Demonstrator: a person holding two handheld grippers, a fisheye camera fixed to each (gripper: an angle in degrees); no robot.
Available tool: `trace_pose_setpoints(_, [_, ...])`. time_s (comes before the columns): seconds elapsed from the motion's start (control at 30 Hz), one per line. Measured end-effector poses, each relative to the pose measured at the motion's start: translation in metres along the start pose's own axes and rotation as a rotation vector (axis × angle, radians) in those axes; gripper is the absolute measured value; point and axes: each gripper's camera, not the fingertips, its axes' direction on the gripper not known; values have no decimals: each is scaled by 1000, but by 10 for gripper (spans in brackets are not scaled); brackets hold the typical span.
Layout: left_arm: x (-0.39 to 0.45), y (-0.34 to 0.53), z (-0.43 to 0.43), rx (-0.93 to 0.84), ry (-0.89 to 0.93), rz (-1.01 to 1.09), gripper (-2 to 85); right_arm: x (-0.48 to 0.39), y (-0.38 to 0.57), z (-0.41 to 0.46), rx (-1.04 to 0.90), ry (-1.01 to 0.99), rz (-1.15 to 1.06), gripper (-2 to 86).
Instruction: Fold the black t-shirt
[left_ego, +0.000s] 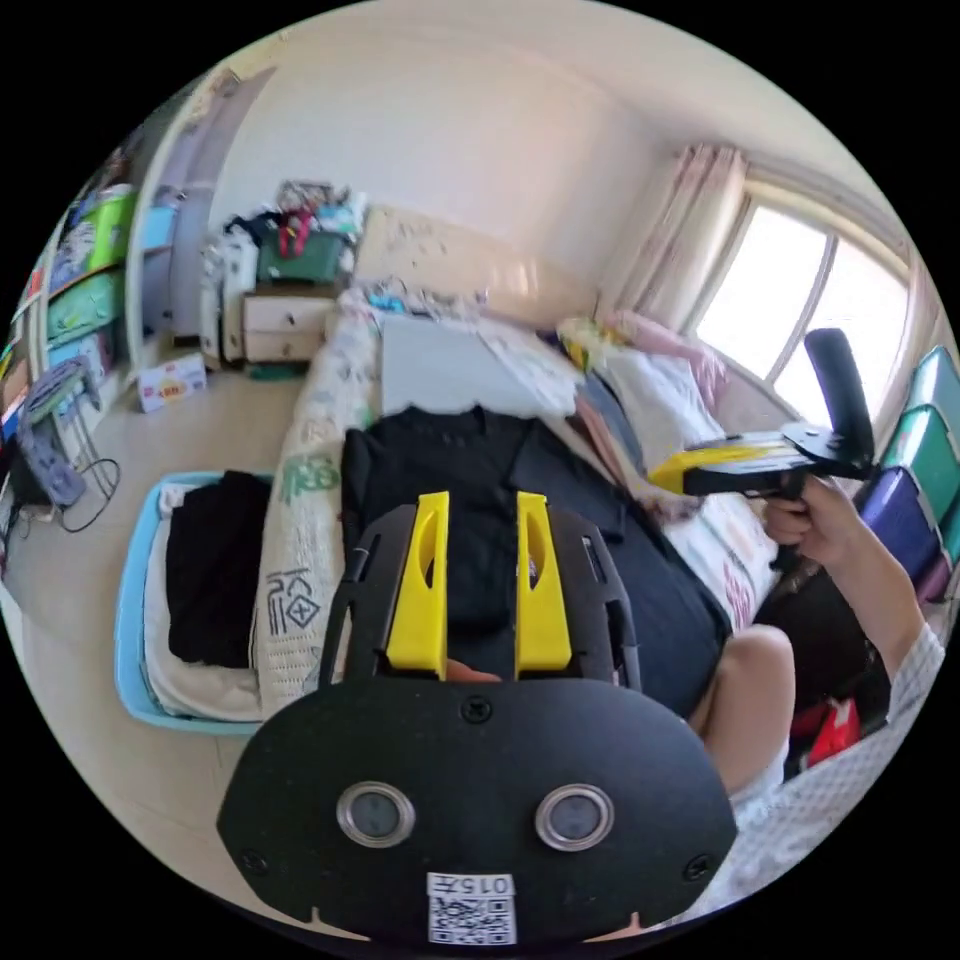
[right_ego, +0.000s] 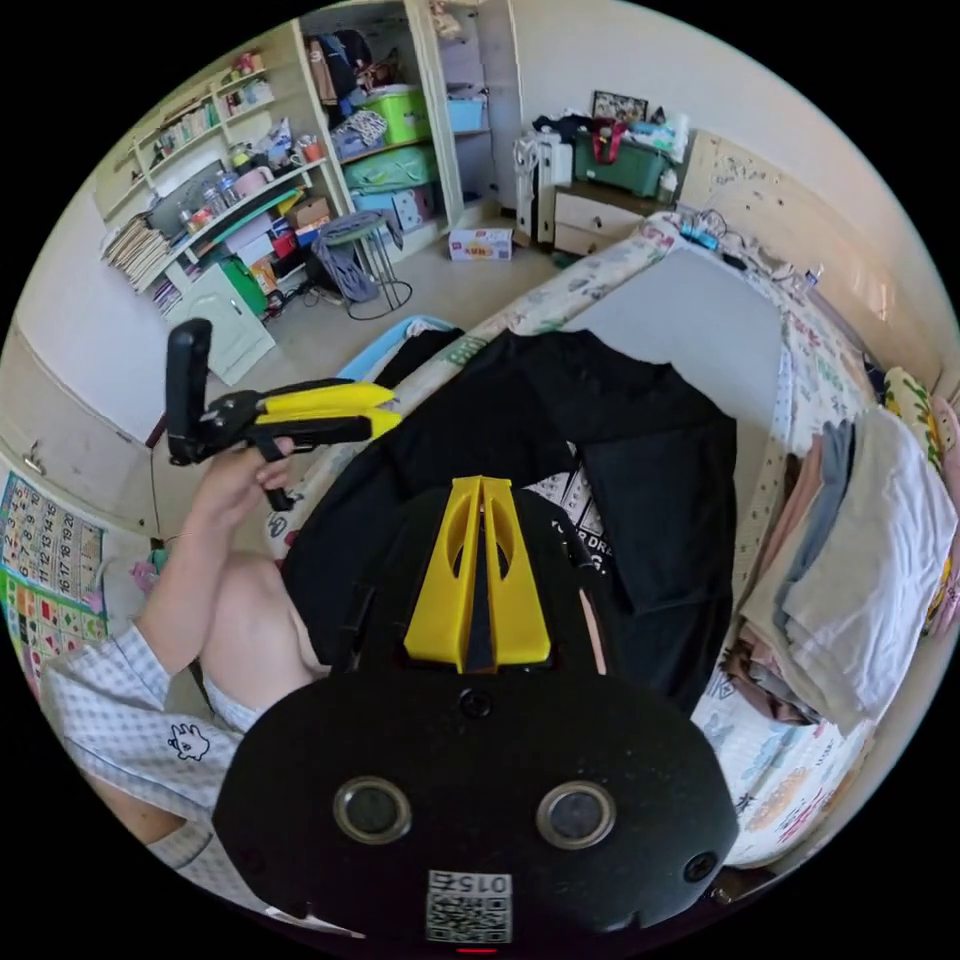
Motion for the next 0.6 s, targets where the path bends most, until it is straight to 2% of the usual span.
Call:
trace_pose_setpoints(0.07, [1, -16, 36, -202, 64, 82, 107, 29, -11, 85, -65, -12, 58, 17])
trace_pose_setpoints(0.2, [23, -32, 70, -348, 119, 220, 114, 60, -36, 180, -101, 24, 132, 61])
trace_pose_setpoints(0.27, [34, -43, 85, -430, 79, 284, 111, 76, -49, 220, -95, 11, 196, 67])
trace_pose_setpoints(0.4, [43, -55, 100, -475, 60, 322, 89, 84, -55, 261, -103, -5, 242, 58])
trace_pose_setpoints(0.53, [46, -69, 123, -567, 26, 326, 61, 67, -53, 271, -101, -5, 168, 39])
trace_pose_setpoints(0.6, [47, -76, 122, -551, 15, 329, 37, 58, -50, 271, -107, -12, 158, 19])
